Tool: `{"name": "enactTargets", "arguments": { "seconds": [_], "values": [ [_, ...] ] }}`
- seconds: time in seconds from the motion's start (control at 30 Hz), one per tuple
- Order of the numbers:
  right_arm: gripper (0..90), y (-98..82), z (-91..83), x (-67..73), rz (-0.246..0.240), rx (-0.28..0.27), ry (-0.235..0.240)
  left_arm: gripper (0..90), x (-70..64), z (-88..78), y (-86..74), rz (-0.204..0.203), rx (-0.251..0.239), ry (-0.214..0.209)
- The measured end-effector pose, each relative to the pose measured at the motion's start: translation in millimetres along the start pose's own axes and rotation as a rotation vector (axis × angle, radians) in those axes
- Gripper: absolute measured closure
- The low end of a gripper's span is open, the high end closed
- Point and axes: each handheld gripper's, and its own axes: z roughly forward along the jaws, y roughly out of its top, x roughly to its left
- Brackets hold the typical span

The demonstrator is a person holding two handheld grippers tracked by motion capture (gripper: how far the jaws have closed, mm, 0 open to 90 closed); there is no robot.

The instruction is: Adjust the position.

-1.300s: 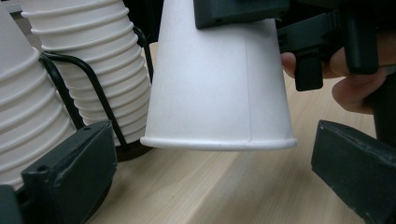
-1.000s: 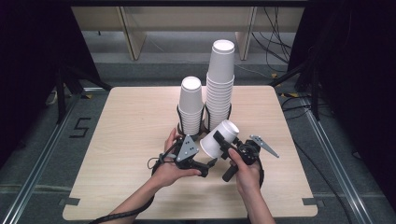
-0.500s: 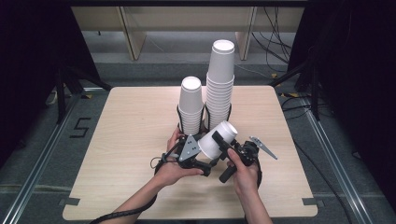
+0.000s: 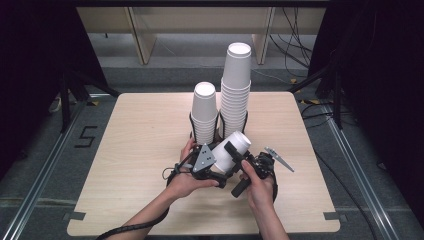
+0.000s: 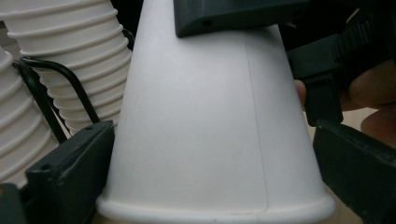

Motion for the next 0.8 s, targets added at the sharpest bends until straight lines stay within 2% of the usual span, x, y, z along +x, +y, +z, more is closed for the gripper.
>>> {"name": "enactTargets", "arguments": {
  "seconds": [0.03,0.07,0.1,0.17,0.27,0.3,0.37,0.4,0.43,0.5,0.53,0.67,0.7,0.73,0.77,0.8],
  "values": [
    [21.3,-0.1,0.9,-1.3,-0.017,-0.008,0.003,4.2,-0.1,0.4,-0.5,0.0,0.0,0.001],
    [21.3,-0.8,1.1,1.5,0.031,0.006,0.006,4.7,0.6,0.5,-1.1,0.001,0.003,-0.001],
    [21.2,-0.5,1.1,0.2,0.006,0.004,0.007,5.2,0.6,0.5,-1.1,0.001,0.003,-0.001],
    [21.0,-1.0,0.3,1.5,0.024,0.016,0.007,6.6,1.6,0.0,-1.2,0.0,0.0,0.005],
    [20.7,-1.4,0.9,1.0,0.02,0.018,0.005,9.1,3.4,-0.8,-0.8,-0.005,-0.003,0.006],
    [20.2,-1.5,2.5,-0.9,-0.01,0.007,0.004,10.3,3.7,-1.2,-0.8,-0.002,-0.001,0.006],
    [19.9,-1.5,2.7,-0.7,-0.007,0.009,0.009,10.8,4.0,-2.5,-0.2,0.003,-0.002,0.006],
    [19.7,-1.2,1.7,1.9,0.025,0.025,0.014,11.3,4.1,-3.5,0.4,0.011,0.001,0.008],
    [19.5,-1.0,1.9,1.9,0.02,0.024,0.019,11.7,4.2,-4.6,1.0,0.015,0.005,0.009],
    [19.1,-0.6,3.2,0.6,-0.022,0.007,0.023,12.4,4.0,-5.8,1.7,0.011,0.001,0.01],
    [18.8,-0.6,3.5,3.7,0.017,0.017,0.027,12.7,4.3,-6.5,2.1,0.01,-0.001,0.009],
    [15.2,0.8,4.7,4.0,-0.029,0.019,0.04,13.8,7.3,-9.4,3.5,-0.024,-0.007,-0.003],
    [14.7,0.7,3.8,6.1,-0.011,0.034,0.049,13.9,7.8,-9.3,3.5,-0.024,-0.012,-0.005],
    [14.7,0.7,3.8,6.1,-0.011,0.034,0.049,13.9,7.8,-9.3,3.5,-0.024,-0.012,-0.005],
    [14.0,0.6,5.1,5.1,-0.032,0.024,0.05,13.9,8.4,-9.2,3.3,-0.028,-0.017,-0.002],
    [12.5,0.4,5.3,7.1,-0.019,0.039,0.049,13.9,9.0,-9.8,3.6,-0.028,-0.008,-0.003]
  ]
}}
